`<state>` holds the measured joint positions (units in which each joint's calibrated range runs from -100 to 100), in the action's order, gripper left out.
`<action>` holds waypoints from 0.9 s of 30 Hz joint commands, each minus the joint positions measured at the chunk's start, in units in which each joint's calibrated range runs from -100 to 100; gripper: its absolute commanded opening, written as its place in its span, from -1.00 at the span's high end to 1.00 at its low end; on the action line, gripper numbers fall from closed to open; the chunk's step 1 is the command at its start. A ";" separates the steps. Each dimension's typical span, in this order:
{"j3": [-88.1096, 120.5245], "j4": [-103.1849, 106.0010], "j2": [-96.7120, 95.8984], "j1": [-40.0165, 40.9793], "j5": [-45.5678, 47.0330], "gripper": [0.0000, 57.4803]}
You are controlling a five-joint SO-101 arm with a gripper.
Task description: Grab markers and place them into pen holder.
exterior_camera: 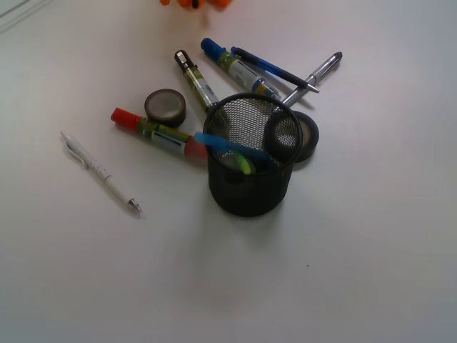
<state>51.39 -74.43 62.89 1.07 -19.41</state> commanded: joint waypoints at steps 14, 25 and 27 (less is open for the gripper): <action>-37.90 1.11 -56.90 -1.26 -2.78 0.07; -50.49 1.72 -73.64 -3.50 -2.39 0.07; -50.49 1.64 -73.90 -5.52 -2.39 0.07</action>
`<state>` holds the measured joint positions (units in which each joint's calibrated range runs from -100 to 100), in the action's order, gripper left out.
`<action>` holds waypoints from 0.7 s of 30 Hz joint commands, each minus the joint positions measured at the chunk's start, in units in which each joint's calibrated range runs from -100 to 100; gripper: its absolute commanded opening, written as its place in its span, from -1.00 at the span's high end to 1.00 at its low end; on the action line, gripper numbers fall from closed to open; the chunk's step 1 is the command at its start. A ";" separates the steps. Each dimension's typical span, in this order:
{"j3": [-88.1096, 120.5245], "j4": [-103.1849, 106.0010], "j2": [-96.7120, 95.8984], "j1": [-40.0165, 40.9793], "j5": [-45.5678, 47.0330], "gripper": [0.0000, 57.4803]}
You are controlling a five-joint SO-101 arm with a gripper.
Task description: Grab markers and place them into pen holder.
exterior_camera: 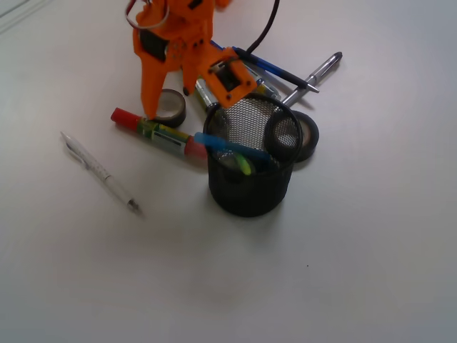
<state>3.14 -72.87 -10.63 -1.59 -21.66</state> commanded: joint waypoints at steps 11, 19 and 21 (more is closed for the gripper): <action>-2.60 -0.62 0.72 -8.47 2.00 0.07; -5.41 -2.98 3.36 -5.47 2.00 0.07; -5.05 -2.81 2.93 -7.19 2.10 0.07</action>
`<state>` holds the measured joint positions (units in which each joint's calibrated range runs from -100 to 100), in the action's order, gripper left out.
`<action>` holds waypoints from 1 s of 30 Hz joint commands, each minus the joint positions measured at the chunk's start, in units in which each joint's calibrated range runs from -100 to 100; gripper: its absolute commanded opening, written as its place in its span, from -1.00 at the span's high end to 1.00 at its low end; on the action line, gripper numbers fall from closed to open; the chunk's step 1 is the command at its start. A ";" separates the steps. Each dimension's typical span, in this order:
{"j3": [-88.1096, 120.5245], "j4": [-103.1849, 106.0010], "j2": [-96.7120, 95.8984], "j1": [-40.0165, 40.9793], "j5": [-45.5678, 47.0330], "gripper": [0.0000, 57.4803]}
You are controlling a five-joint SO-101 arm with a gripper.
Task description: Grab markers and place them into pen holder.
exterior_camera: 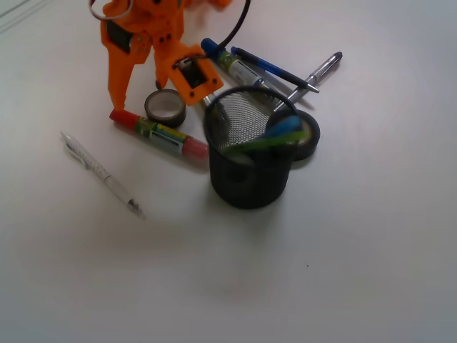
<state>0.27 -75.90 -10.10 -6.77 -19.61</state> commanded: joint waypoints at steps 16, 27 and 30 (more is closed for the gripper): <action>3.26 5.56 -5.07 -8.22 9.43 0.07; 19.57 18.07 2.50 -5.01 15.24 0.07; 21.29 21.48 2.84 -4.78 15.09 0.07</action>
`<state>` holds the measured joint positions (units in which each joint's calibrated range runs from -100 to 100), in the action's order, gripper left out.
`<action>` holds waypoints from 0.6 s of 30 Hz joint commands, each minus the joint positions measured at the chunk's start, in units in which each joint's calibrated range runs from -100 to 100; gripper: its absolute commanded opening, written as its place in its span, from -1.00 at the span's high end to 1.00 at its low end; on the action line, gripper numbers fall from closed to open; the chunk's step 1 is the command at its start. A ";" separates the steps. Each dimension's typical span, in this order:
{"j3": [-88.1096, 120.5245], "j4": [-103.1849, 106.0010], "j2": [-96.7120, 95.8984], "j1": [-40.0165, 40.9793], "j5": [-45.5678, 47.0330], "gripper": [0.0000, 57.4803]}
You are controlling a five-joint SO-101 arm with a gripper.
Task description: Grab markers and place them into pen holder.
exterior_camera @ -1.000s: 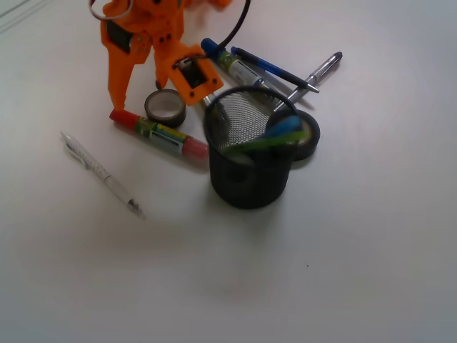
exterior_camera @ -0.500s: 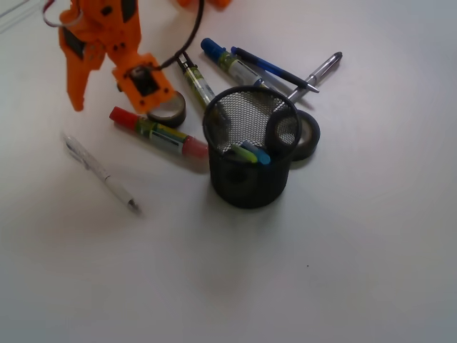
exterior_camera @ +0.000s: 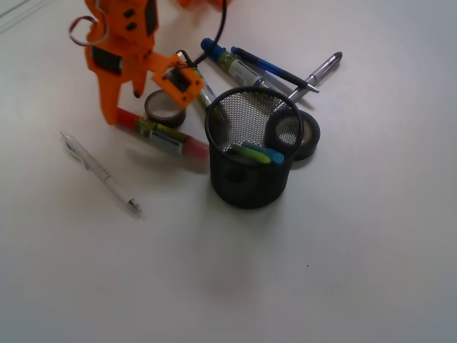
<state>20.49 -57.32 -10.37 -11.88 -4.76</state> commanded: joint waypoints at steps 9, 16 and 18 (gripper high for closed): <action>1.34 3.25 3.01 -1.40 -0.05 0.07; -0.29 2.73 -2.94 -2.22 -0.59 0.07; -2.82 0.54 -4.30 -1.69 -0.59 0.07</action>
<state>21.74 -54.30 -13.50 -14.02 -4.96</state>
